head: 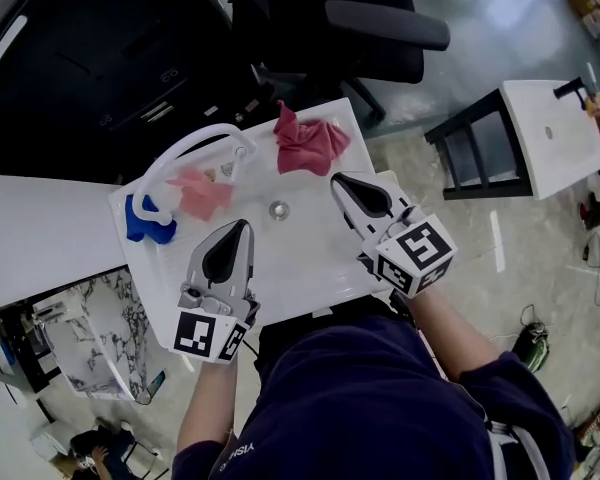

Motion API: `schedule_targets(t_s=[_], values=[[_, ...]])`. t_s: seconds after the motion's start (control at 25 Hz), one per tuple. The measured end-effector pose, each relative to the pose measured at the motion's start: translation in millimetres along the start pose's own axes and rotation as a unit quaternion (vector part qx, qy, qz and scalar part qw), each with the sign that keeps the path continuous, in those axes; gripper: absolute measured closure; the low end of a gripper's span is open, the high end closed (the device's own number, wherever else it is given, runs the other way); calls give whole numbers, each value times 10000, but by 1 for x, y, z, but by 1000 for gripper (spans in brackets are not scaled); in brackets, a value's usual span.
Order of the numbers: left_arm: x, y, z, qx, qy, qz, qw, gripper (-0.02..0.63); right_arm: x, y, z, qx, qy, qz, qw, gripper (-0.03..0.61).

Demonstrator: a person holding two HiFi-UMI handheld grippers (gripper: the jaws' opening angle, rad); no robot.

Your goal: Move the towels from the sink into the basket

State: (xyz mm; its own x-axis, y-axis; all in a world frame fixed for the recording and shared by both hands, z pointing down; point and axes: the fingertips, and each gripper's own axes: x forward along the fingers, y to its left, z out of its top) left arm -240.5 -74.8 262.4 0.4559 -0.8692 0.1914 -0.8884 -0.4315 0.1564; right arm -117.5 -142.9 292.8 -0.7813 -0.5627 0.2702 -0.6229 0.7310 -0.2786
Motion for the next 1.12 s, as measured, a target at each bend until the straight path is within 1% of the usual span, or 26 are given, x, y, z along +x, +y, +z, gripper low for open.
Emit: schedule_targets(t_s=[0.2,0.4,0.72,1.12], values=[[7,17,-7,-33,115,-187,9998,611,19,-5,-8,88,60,-214,9997,568],[19,25,-15,-51,205,-326,9992,611,33,-12,-17,120,178,-299,9993,568],[42,25,-28,-28,386,-506,9980,611,52,-32,-35,145,363,-425,9983,568],[66,20,-47,-39,588,-564,9967,611,70,-63,-71,219,672,-548,9960,566]])
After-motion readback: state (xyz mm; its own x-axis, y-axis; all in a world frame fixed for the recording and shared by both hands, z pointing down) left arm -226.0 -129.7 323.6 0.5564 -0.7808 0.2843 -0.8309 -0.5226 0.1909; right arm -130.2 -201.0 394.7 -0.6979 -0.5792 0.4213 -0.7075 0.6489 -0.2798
